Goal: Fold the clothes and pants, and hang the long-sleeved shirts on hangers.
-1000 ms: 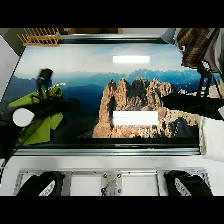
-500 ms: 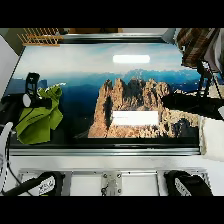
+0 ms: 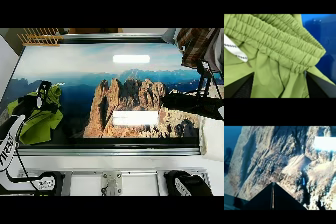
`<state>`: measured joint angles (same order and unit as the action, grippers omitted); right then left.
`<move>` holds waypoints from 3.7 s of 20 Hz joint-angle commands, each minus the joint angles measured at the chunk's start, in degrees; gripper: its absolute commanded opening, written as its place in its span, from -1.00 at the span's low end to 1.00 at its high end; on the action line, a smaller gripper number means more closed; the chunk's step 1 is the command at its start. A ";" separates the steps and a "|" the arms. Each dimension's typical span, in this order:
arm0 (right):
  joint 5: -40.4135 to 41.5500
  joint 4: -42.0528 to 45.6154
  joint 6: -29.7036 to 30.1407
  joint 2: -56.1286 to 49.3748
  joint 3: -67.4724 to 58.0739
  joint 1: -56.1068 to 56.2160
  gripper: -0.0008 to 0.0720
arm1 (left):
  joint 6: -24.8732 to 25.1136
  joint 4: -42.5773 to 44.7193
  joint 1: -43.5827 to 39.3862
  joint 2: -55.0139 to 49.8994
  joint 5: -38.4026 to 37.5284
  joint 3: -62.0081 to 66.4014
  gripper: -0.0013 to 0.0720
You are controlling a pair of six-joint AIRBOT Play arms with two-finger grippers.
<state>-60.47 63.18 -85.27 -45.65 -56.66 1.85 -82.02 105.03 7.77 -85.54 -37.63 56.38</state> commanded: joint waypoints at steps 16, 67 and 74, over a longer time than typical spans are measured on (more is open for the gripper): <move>3.45 -1.49 0.04 0.00 -0.31 -0.28 -0.92 | -6.38 -0.22 -7.82 12.63 -0.39 4.57 -0.95; 15.72 -17.92 4.11 -31.76 16.68 -8.00 0.97 | -10.80 -50.62 -30.16 -6.16 -2.49 7.30 -0.95; 24.04 -22.12 5.75 -33.44 16.37 -0.94 0.19 | -10.80 -50.64 -30.16 -6.14 -2.54 7.32 -0.95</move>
<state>-39.55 43.09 -81.14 -78.46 -40.25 -1.39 -92.84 54.39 -22.46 -91.68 -40.05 63.61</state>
